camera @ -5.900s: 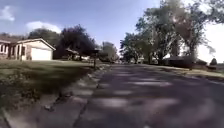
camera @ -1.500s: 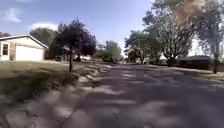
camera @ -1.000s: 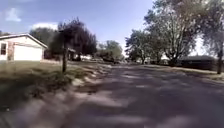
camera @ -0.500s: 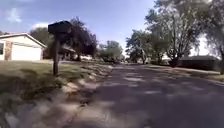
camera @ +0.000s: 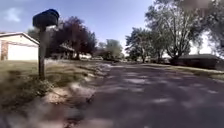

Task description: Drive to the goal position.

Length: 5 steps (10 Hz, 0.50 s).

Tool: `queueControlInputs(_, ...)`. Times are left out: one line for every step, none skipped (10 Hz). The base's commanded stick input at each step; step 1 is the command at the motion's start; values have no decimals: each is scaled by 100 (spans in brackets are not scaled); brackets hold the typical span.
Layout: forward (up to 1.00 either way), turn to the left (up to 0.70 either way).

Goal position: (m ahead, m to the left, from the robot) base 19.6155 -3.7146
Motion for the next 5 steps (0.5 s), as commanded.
queueControlInputs(100, -14)
queueControlInputs(100, 0)
queueControlInputs(100, 0)
queueControlInputs(100, 0)
queueControlInputs(100, 0)
